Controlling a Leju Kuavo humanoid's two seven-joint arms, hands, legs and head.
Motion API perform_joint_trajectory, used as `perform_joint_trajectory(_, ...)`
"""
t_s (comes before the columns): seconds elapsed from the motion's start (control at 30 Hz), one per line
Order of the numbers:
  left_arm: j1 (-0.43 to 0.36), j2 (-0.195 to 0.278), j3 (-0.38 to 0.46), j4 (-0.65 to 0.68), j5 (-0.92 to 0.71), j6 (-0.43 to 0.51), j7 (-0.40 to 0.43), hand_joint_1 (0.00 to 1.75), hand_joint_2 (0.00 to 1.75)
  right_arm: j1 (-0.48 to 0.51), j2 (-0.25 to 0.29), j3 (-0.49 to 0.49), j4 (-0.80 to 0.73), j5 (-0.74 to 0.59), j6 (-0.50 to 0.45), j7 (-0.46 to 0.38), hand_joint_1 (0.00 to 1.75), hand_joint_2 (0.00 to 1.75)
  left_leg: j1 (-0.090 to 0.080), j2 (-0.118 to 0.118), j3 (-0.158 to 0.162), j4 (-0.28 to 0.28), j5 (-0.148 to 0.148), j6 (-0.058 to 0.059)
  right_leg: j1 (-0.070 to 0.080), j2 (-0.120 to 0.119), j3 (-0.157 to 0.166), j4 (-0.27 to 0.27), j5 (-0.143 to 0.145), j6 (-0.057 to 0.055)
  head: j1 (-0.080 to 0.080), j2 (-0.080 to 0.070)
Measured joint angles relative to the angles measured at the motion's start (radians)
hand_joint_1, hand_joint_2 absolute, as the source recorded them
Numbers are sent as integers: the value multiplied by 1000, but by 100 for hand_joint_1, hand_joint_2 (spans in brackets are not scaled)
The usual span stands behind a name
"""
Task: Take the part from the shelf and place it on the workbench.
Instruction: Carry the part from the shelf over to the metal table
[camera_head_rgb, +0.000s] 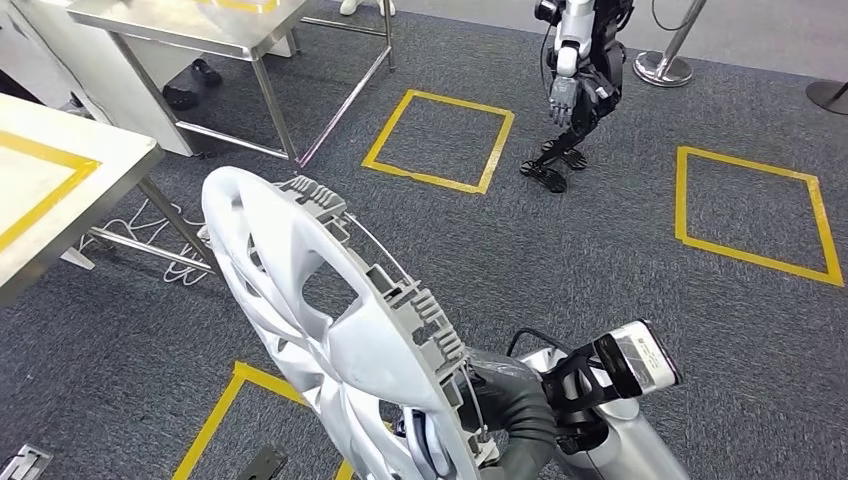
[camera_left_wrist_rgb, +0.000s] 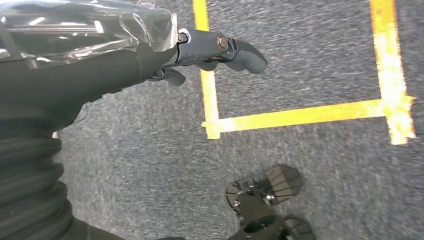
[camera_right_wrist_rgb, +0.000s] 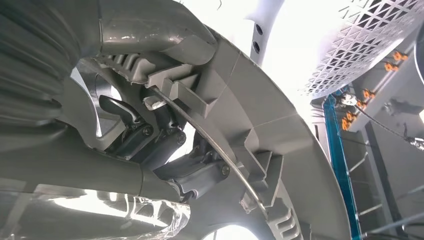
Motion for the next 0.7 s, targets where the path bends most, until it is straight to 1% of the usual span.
perform_joint_trajectory(0.03,-2,-2,1,0,-3,-2,0,0,175,1,-1,-2,0,11,2,-5,175,175,1,-8,2,-1,-1,0,-3,3,-37,66,-22,-1,0,0)
perform_joint_trajectory(0.07,-3,-5,2,0,-4,-4,0,0,175,3,-2,-3,0,21,4,-8,175,175,3,-17,3,0,-3,-1,-6,4,-70,117,-34,2,0,0)
perform_joint_trajectory(0.1,-3,-8,3,0,-5,-5,0,0,175,6,-4,-3,0,27,6,-10,175,175,4,-27,3,1,-5,-4,-10,5,-90,140,-34,9,0,0)
perform_joint_trajectory(0.13,-2,-10,4,0,-5,-5,1,0,175,8,-5,-3,1,30,7,-10,175,175,7,-39,4,5,-8,-8,-15,6,-88,122,-17,21,0,0)
perform_joint_trajectory(0.17,-2,-11,5,0,-5,-5,1,0,175,9,-6,-4,1,31,7,-10,175,175,12,-52,4,11,-12,-15,-21,10,-67,69,12,36,0,0)
perform_joint_trajectory(0.2,-2,-12,5,0,-5,-5,1,0,175,9,-7,-4,1,31,7,-11,175,175,16,-63,2,22,-19,-23,-28,21,-38,3,42,50,0,0)
perform_joint_trajectory(0.23,-2,-11,6,0,-5,-5,1,0,175,9,-7,-4,1,32,8,-11,175,175,18,-76,-3,36,-28,-34,-34,36,-11,-54,65,57,1,0)
perform_joint_trajectory(0.27,-2,-10,7,0,-6,-6,1,0,175,9,-7,-4,2,33,8,-11,175,175,19,-85,-10,48,-35,-42,-37,50,5,-84,77,57,1,0)
perform_joint_trajectory(0.3,-2,-10,9,0,-7,-6,1,0,175,9,-7,-4,2,35,8,-12,175,175,19,-93,-16,57,-40,-48,-36,60,10,-94,79,50,0,0)
perform_joint_trajectory(0.33,0,-9,11,0,-8,-7,2,0,175,9,-6,-4,2,37,9,-12,175,175,21,-100,-22,60,-42,-52,-33,60,10,-91,78,41,0,0)
perform_joint_trajectory(0.37,2,-10,13,0,-8,-8,2,0,175,9,-6,-4,1,40,9,-12,175,175,25,-105,-24,61,-42,-55,-31,54,8,-88,78,32,-2,0)
perform_joint_trajectory(0.4,5,-10,14,0,-9,-9,2,0,175,8,-5,-4,1,42,9,-13,175,175,28,-103,-27,64,-44,-57,-31,46,9,-90,78,26,-1,0)
perform_joint_trajectory(0.43,8,-11,14,0,-9,-9,2,0,175,8,-4,-4,1,43,9,-13,175,175,29,-88,-34,76,-50,-61,-31,39,12,-92,77,20,-2,0)
perform_joint_trajectory(0.47,9,-11,15,0,-9,-9,2,0,175,7,-2,-5,1,43,9,-13,175,175,30,-65,-50,110,-68,-64,-31,31,15,-93,76,15,-2,0)
perform_joint_trajectory(0.5,8,-11,15,0,-9,-9,2,0,175,7,-1,-5,1,43,9,-14,175,175,29,-37,-78,163,-92,-66,-28,22,17,-94,75,11,-3,0)
perform_joint_trajectory(0.53,8,-11,15,0,-9,-9,2,0,175,7,-1,-5,1,44,9,-13,175,175,29,-15,-113,231,-121,-68,-24,12,18,-94,73,8,-4,0)
perform_joint_trajectory(0.57,7,-12,16,0,-9,-9,1,0,175,7,0,-4,1,45,8,-13,175,175,30,-3,-150,299,-144,-69,-21,1,18,-94,71,6,-4,0)
perform_joint_trajectory(0.6,8,-13,16,0,-9,-9,1,0,175,7,0,-4,1,46,8,-13,175,175,30,1,-176,341,-153,-68,-17,-10,19,-94,69,3,-4,0)
perform_joint_trajectory(0.63,9,-14,16,0,-9,-9,1,0,175,7,0,-3,1,47,7,-12,175,175,30,3,-182,346,-143,-65,-14,-20,20,-94,67,1,-4,0)
perform_joint_trajectory(0.67,10,-14,16,0,-9,-9,1,0,175,7,0,-3,1,47,7,-12,175,175,29,5,-168,311,-117,-60,-12,-30,22,-94,65,-1,-4,0)
perform_joint_trajectory(0.7,11,-14,16,0,-9,-9,1,0,175,6,1,-2,1,47,7,-11,175,175,26,14,-136,245,-82,-53,-10,-39,25,-95,63,-2,-4,0)
